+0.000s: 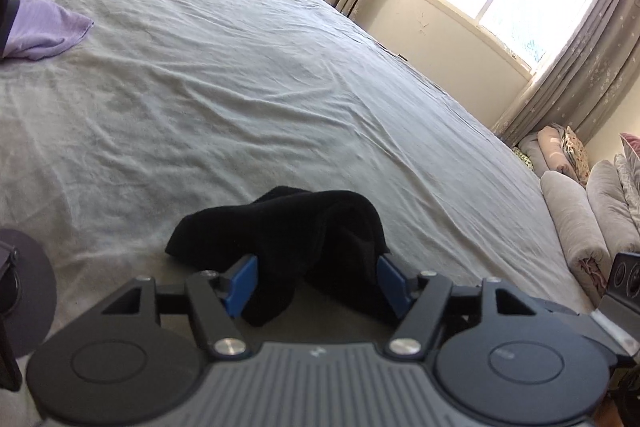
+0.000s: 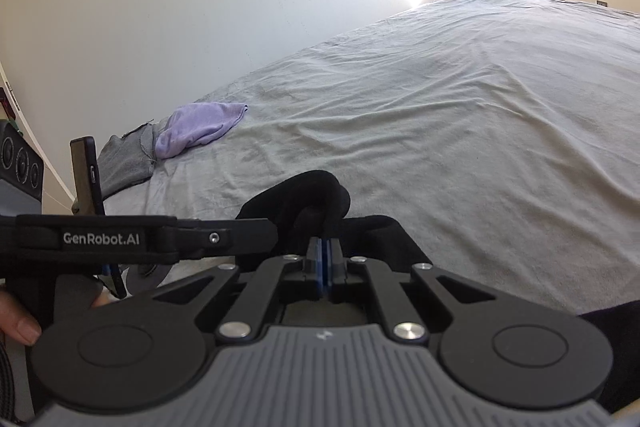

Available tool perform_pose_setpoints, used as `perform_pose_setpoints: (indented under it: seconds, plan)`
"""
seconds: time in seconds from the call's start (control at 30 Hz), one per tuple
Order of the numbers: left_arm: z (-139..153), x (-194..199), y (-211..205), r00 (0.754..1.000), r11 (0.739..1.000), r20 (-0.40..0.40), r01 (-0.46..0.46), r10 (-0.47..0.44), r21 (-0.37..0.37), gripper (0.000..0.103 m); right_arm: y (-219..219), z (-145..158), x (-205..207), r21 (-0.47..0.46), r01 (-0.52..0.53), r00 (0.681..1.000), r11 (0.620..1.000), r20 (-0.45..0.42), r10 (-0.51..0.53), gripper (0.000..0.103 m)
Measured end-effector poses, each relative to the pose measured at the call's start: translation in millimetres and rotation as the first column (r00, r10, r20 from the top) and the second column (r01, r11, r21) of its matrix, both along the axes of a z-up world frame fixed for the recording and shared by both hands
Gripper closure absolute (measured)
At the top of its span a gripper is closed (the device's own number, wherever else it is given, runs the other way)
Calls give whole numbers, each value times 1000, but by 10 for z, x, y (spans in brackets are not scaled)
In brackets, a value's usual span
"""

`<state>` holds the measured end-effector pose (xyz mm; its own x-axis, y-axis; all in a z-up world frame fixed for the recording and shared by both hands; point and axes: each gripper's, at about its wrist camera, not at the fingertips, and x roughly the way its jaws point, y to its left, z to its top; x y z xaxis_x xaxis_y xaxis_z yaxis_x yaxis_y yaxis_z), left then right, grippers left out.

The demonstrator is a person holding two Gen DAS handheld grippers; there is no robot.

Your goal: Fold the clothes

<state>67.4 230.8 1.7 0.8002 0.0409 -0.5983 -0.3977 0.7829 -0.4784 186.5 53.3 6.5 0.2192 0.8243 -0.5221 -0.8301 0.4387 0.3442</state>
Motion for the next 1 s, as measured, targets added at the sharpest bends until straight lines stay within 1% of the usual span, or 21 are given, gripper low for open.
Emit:
perform_pose_setpoints:
  seconds: [0.07,0.2,0.37,0.43,0.5,0.53,0.57,0.6,0.67,0.7,0.73,0.77,0.8,0.87,0.93,1.0]
  plan:
    - [-46,-15,-1,1000,999,-2,-13,13,-47,35,-16,-24,-88,-27,-22,1000,999,16,23,98]
    - [-95,-49,37,999,993,8,-47,48,-104,35,-26,-122,-245,-102,-65,996,993,49,70,99]
    - [-155,-40,167,995,983,5,-103,105,-155,35,-42,-264,-320,-134,-81,995,988,47,88,99]
    - [-197,0,211,993,980,-11,-118,118,-158,35,-38,-296,-355,-139,-96,994,986,43,103,101]
    - [-233,34,232,990,981,-32,-142,139,-133,37,-22,-317,-415,-153,-111,992,982,49,120,102]
    - [-246,49,237,988,982,-43,-151,147,-118,46,-13,-323,-452,-161,-116,990,980,56,126,102]
    - [-254,60,237,987,983,-53,-155,151,-99,51,-13,-318,-466,-163,-115,990,980,58,126,102]
    - [-259,67,232,986,984,-63,-158,154,-79,59,-15,-311,-476,-164,-112,991,980,58,123,101]
    - [-241,74,198,987,988,-68,-149,147,-28,68,-30,-290,-490,-165,-105,992,981,55,116,101]
    - [-221,81,167,988,990,-66,-139,140,8,74,-43,-274,-491,-164,-98,993,982,53,108,101]
    - [-192,89,123,990,990,-62,-125,129,57,78,-63,-255,-492,-162,-88,994,983,52,98,99]
    - [-163,93,74,992,988,-54,-111,118,108,80,-83,-236,-494,-159,-78,995,984,51,87,98]
    - [-134,94,19,994,982,-41,-97,105,161,83,-103,-217,-496,-156,-68,996,985,50,76,98]
    - [-75,95,-91,997,962,-17,-71,78,265,84,-158,-163,-476,-152,-29,998,988,57,38,98]
    - [-25,88,-177,999,935,10,-51,51,352,85,-215,-127,-457,-150,7,998,989,59,2,95]
    - [26,72,-247,999,898,43,-43,27,438,86,-288,-86,-438,-145,48,998,988,53,-41,94]
